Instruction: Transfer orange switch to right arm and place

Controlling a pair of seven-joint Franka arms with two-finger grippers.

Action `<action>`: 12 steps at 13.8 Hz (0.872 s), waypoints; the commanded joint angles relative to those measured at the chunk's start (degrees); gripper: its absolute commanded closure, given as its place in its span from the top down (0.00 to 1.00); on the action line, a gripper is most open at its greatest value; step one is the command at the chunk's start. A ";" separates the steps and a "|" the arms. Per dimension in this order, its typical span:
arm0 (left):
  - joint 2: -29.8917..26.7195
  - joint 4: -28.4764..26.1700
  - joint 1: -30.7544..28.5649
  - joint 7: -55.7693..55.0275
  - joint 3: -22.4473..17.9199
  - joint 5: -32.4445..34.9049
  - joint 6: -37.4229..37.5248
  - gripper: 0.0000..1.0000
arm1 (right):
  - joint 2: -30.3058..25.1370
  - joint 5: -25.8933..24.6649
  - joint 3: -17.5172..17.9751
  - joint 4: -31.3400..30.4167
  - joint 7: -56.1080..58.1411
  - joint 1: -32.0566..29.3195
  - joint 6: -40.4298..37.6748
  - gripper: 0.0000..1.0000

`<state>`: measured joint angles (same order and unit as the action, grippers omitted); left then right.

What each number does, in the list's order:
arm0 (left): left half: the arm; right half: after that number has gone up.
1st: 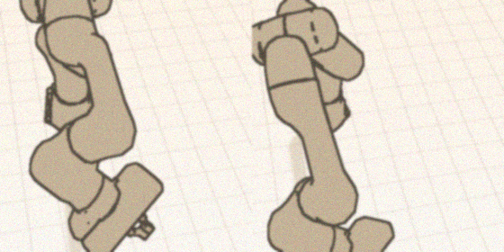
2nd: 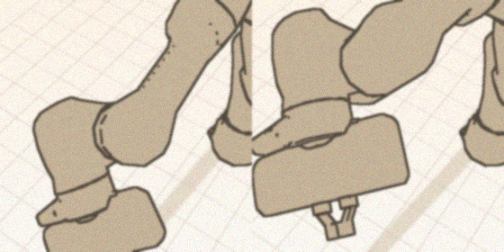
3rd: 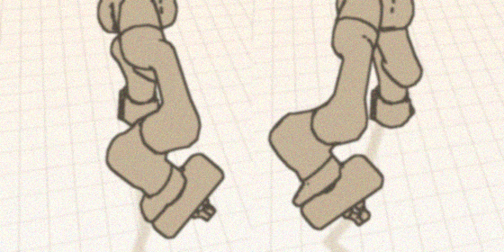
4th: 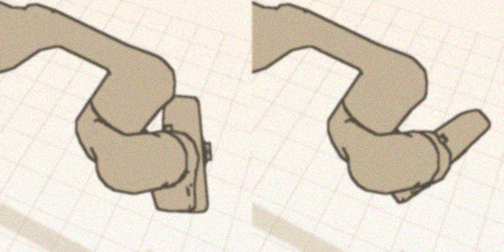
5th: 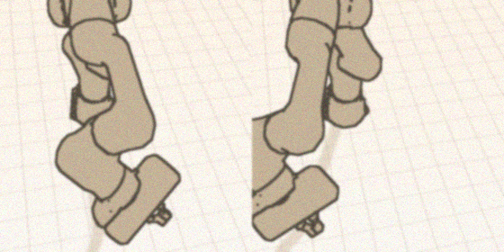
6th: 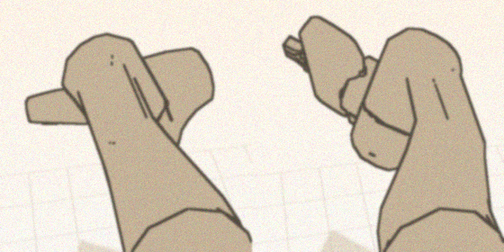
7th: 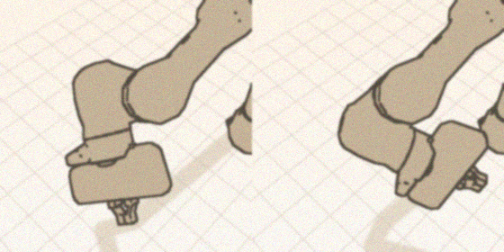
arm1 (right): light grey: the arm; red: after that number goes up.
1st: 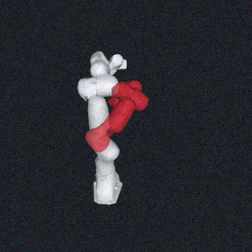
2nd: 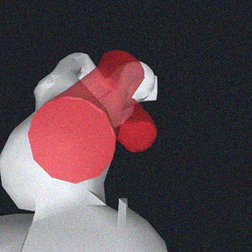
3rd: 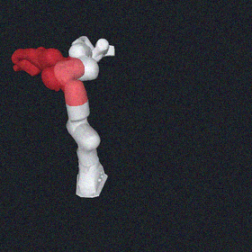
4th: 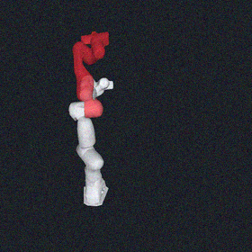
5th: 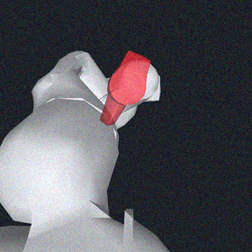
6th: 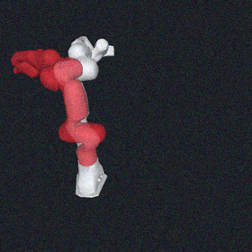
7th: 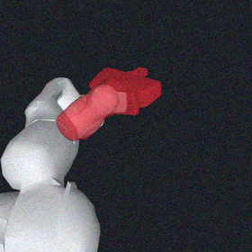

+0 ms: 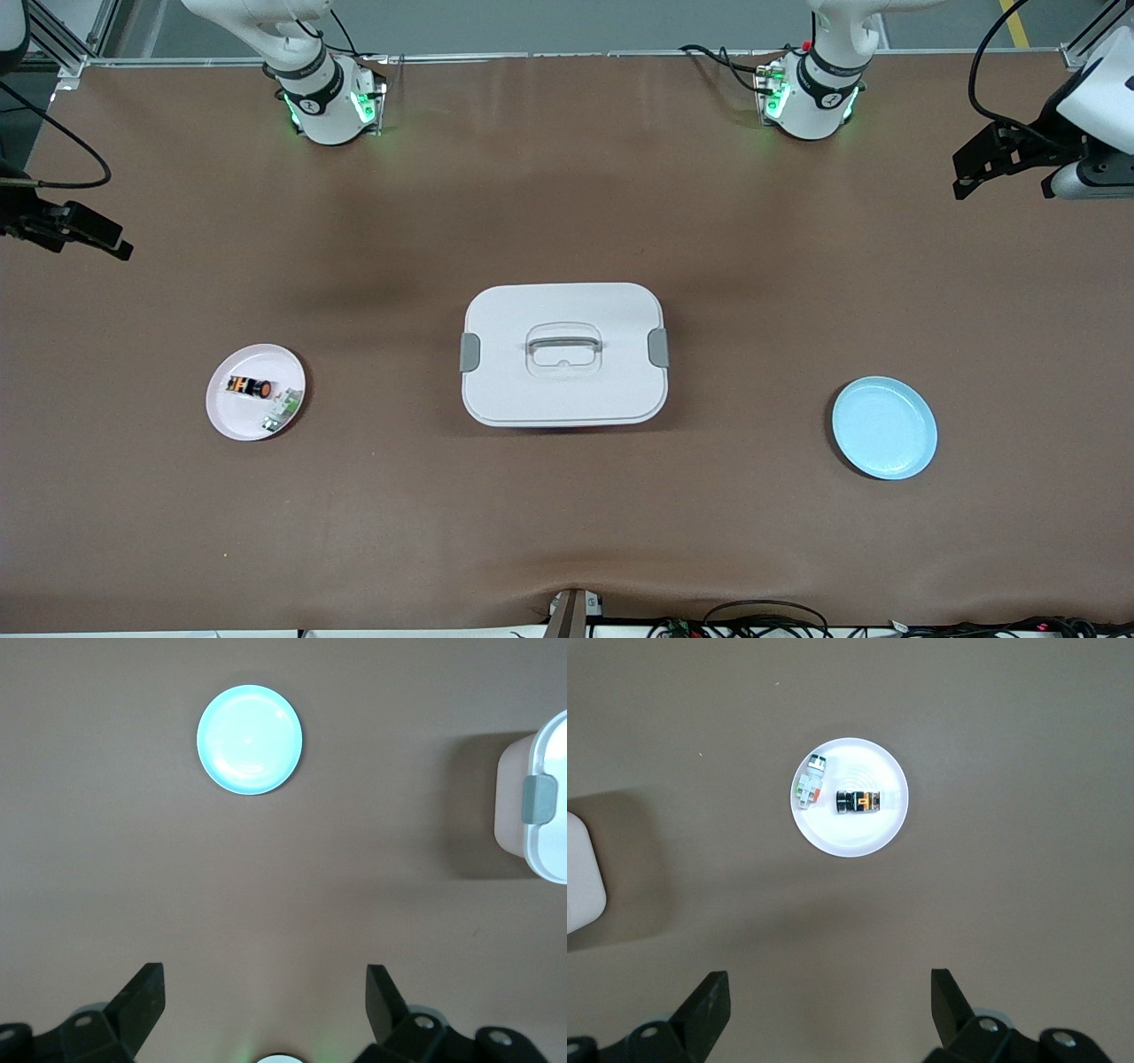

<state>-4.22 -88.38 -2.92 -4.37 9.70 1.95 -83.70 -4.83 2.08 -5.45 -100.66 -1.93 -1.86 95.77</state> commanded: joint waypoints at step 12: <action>-0.79 -0.21 -0.60 1.83 -0.30 -1.87 0.90 1.00 | -10.20 -0.68 0.70 -3.67 -1.68 -0.25 -4.19 1.00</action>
<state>-4.22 -88.41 -3.09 -3.75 9.49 1.10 -83.44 -13.57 2.06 -5.02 -103.13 -2.60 -1.86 91.09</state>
